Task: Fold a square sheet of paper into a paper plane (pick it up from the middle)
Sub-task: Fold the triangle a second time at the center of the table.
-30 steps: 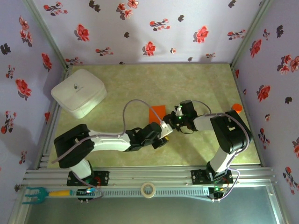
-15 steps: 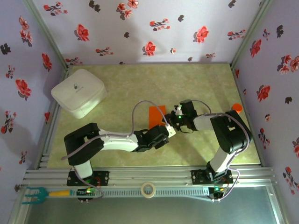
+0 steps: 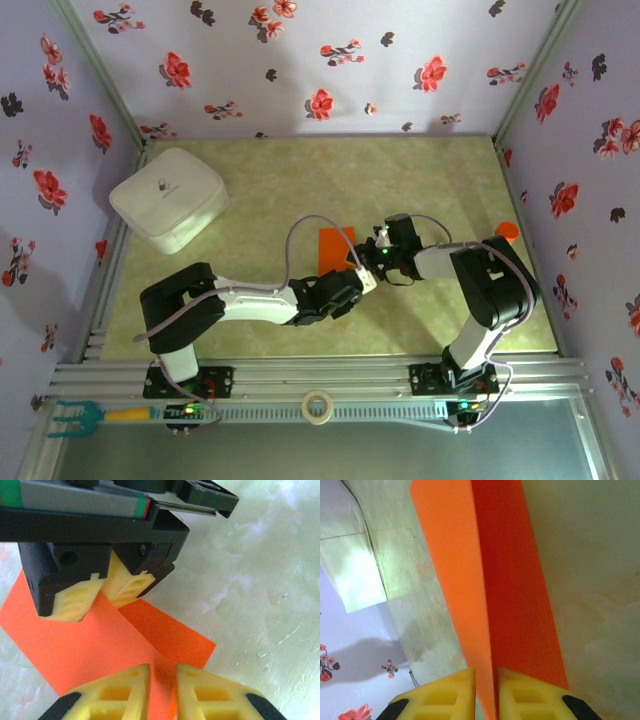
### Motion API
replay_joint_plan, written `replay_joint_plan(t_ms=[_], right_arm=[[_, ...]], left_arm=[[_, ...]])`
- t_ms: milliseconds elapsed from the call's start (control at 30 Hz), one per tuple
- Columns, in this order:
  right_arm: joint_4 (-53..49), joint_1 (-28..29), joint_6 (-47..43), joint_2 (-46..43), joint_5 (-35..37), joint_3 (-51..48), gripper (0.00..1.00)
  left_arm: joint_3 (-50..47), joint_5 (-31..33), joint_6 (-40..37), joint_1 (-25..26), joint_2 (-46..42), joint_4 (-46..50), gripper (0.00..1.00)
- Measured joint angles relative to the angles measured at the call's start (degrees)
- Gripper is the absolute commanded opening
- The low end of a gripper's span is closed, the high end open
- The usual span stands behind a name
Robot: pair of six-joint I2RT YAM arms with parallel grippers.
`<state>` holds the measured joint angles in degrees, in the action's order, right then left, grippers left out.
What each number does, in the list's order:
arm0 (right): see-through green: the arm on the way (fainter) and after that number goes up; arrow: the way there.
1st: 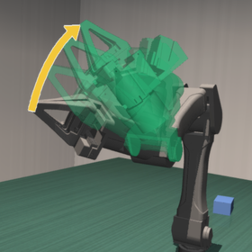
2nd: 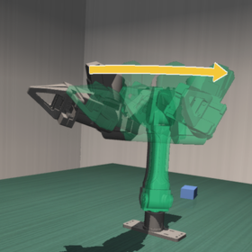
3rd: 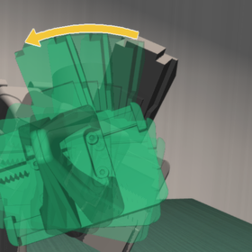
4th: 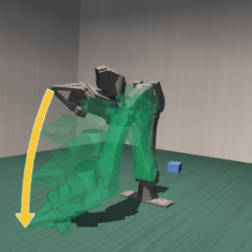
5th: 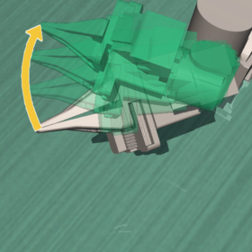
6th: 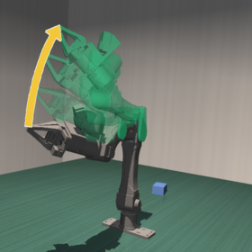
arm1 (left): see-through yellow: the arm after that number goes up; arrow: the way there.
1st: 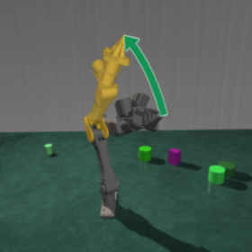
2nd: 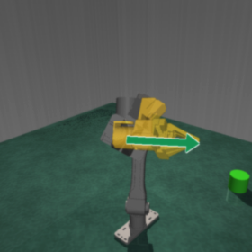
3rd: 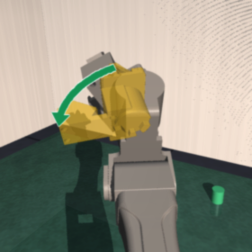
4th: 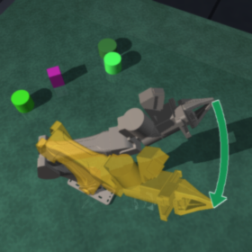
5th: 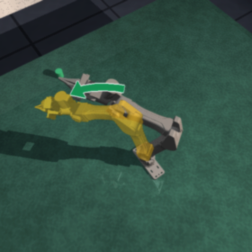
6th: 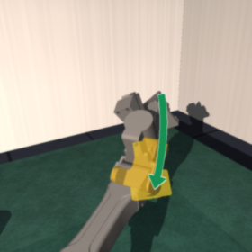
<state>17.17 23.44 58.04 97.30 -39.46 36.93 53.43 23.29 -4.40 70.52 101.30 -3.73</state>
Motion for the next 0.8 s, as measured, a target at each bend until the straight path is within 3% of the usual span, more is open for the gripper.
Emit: replay_joint_plan(t_ms=[100,233,333,567,667,800], right_arm=[[-0.2,0.0,0.0,0.0,0.0,0.0,0.19],[-0.8,-0.5,0.0,-0.6,0.1,0.0,0.22],[-1.4,-1.2,-0.5,-2.8,1.1,-0.8,0.29],[-7.3,-4.4,-2.3,-12.8,5.5,-3.5,0.33],[-11.3,-5.2,-3.6,-17.3,7.8,-4.3,0.29],[-14.1,-5.3,-4.5,-22.6,8.9,-6.4,0.16]], left_arm=[[0.0,0.1,0.7,0.0,0.0,0.0,0.02],[0.0,-1.0,3.1,-0.7,-0.5,0.2,0.00],[0.0,-5.5,6.4,-2.9,-2.2,0.9,0.00],[0.0,-20.5,15.1,-11.4,-5.3,0.7,0.00],[-0.2,-26.5,18.5,-13.8,-5.3,0.3,0.00],[-0.9,-31.8,22.1,-15.4,-5.3,-1.6,0.00]])
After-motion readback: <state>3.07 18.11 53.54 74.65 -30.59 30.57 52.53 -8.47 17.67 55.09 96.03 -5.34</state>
